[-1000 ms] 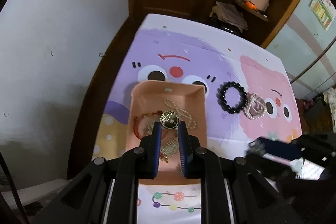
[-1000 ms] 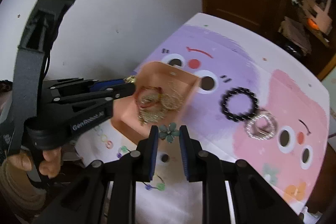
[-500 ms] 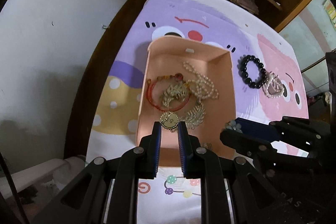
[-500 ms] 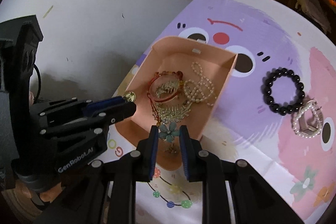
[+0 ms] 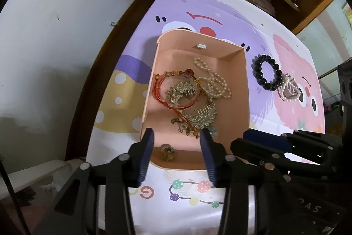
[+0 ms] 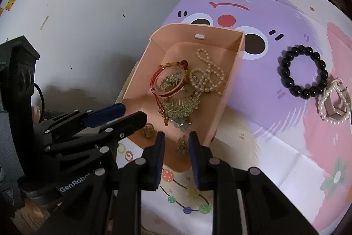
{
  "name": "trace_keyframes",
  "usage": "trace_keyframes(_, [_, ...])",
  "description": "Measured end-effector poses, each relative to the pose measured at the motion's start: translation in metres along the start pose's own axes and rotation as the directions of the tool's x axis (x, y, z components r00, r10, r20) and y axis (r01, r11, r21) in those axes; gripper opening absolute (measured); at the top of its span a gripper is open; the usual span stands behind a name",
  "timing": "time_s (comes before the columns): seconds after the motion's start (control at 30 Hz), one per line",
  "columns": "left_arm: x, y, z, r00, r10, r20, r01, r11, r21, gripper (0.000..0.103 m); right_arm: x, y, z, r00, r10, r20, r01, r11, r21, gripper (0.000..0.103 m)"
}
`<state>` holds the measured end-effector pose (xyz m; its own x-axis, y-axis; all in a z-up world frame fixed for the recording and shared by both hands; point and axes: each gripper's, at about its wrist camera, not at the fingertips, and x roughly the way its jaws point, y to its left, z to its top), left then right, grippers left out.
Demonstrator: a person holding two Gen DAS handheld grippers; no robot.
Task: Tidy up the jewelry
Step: 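Withdraw both tools from the box toward the remaining bracelets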
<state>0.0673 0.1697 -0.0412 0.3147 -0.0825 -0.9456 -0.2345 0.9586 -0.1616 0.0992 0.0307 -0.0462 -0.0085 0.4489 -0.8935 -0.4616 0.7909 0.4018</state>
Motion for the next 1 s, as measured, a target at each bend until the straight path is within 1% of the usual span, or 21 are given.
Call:
trace_keyframes(0.17, [-0.006, -0.006, -0.003, 1.0, 0.004, 0.011, -0.004, 1.0, 0.014, 0.047, -0.008, 0.002, -0.009, 1.0, -0.018, 0.021, 0.018, 1.0, -0.009, 0.022])
trace_keyframes(0.53, [-0.021, -0.033, -0.013, 0.999, 0.027, 0.044, -0.032, 0.994, 0.101, 0.047, -0.025, -0.008, -0.029, 0.997, -0.044, 0.064, 0.043, 0.999, 0.013, 0.022])
trace_keyframes(0.8, [-0.034, -0.054, -0.018, 0.997, 0.032, 0.063, -0.042, 0.986, 0.161, 0.047, -0.041, -0.025, -0.047, 0.995, -0.051, 0.083, 0.047, 0.998, 0.05, 0.022])
trace_keyframes(0.93, [-0.043, -0.067, -0.014, 0.996, 0.031, 0.079, -0.045, 0.981, 0.19, 0.047, -0.054, -0.037, -0.053, 0.993, -0.074, 0.097, 0.068, 0.996, 0.065, 0.022])
trace_keyframes(1.0, [-0.047, -0.075, -0.01, 0.996, 0.026, 0.087, -0.043, 0.978, 0.204, 0.047, -0.068, -0.046, -0.055, 0.989, -0.093, 0.112, 0.085, 0.994, 0.073, 0.022])
